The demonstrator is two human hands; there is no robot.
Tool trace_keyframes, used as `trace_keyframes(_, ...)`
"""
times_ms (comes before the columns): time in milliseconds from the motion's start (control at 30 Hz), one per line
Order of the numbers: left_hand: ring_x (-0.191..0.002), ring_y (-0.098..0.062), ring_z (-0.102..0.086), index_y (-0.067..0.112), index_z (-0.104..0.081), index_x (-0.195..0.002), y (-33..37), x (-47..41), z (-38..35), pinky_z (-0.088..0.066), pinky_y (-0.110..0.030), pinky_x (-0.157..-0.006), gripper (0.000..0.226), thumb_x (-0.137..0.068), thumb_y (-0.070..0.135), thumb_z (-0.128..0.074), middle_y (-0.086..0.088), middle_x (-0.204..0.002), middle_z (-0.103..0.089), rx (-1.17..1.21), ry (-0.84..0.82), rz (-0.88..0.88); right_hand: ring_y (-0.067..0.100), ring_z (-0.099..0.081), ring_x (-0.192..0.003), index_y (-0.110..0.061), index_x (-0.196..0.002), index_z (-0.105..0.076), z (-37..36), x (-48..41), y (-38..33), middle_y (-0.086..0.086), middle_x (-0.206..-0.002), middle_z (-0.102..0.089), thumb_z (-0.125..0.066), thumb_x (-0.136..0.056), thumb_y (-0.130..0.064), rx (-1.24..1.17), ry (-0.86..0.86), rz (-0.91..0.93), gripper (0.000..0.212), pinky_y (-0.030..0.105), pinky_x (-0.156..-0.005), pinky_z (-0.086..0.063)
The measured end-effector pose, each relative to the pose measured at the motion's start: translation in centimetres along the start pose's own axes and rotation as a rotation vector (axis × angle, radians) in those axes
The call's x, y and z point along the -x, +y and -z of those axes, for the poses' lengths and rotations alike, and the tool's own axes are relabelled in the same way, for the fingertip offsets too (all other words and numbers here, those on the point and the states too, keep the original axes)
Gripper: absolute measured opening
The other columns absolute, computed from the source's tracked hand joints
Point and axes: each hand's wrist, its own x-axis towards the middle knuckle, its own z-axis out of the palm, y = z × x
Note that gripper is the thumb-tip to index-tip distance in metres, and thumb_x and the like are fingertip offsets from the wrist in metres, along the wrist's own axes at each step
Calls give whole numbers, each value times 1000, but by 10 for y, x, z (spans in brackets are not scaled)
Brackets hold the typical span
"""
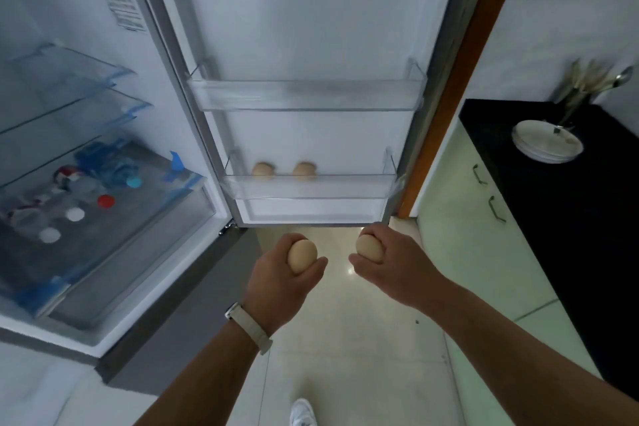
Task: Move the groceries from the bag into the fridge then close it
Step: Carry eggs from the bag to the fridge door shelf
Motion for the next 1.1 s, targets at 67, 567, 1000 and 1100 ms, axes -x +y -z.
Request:
trace_keyframes(67,-64,2,-60,34,-56,-89,-5,-25,10,-46,-11,-51,28,-76,31,-81,10,-74,-63,9,-18,-3,9,-58,-62,-30,-95,-54,-7,-21,-6,-6,-77,-59,-71,-80,-41,-11,11,-30,25,15,-49,-44)
trace_keyframes(567,-68,-1,-60,33,-56,-90,-21,-132,7,-51,-16,-55,25,-78,32,-79,10,-78,-64,31,-162,4,2,-50,-54,-26,-90,-56,-6,-120,2,-6,-75,-57,-71,-82,-29,-190,33,-205,17,20,-49,-43)
trace_keyframes(1000,-63,-5,-59,33,-55,-96,-1,-225,-26,-45,-15,-53,22,-82,34,-72,11,-79,-63,-121,-137,-36,10,-56,-65,-28,-98,-52,17,-224,47,-6,-83,-58,-65,-81,-28,-90,-108,-84,22,26,-55,-47)
trace_keyframes(1100,-73,-6,-62,37,-52,-98,4,-243,-36,-52,-26,-62,27,-77,50,-62,11,-87,-66,-167,-209,-74,9,-57,-73,-30,-101,-51,25,-237,59,-8,-88,-57,-65,-80,-29,-40,-182,-57,25,24,-58,-43)
